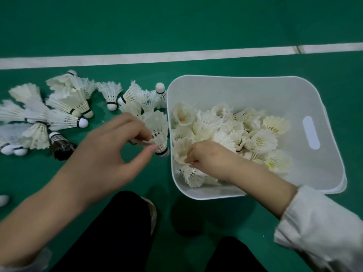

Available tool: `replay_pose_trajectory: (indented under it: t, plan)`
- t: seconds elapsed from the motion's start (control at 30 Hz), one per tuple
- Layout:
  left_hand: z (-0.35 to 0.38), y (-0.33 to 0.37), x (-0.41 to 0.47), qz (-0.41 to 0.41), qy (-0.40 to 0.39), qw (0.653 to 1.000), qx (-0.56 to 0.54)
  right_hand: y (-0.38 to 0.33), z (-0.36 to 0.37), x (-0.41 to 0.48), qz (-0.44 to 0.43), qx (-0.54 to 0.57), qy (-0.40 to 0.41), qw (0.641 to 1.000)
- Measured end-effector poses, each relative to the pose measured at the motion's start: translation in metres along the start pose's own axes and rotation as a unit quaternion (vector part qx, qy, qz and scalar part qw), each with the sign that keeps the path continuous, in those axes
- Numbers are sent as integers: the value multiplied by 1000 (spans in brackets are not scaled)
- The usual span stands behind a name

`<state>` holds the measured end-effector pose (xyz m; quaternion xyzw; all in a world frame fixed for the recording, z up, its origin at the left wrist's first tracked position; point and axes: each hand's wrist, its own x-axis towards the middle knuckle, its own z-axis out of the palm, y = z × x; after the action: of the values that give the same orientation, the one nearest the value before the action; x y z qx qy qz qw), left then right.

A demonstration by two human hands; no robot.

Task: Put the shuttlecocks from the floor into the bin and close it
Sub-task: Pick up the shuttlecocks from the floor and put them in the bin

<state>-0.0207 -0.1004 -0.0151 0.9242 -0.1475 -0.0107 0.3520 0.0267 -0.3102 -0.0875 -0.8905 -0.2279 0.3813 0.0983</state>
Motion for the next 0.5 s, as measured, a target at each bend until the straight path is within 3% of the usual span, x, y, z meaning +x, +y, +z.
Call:
replay_pose_trajectory:
  t: [0.2,0.3,0.33,0.4,0.47,0.5]
  plan:
    - [0,-4,3,13,8,1000,26,3,0,16,-1,-61,5,998]
    - [1,-3,4,17,15,999,36,-4,-17,-10,-6,21,-16,1000]
    - [1,-3,5,21,18,999,37,-7,-27,-22,-11,61,9,998]
    - [2,-3,7,35,20,998,44,-15,-48,-45,-25,139,138,980]
    - [3,-4,10,55,18,997,49,-26,-63,-62,-71,201,280,936]
    - [4,-4,12,68,18,996,50,-31,-67,-64,-107,204,309,923]
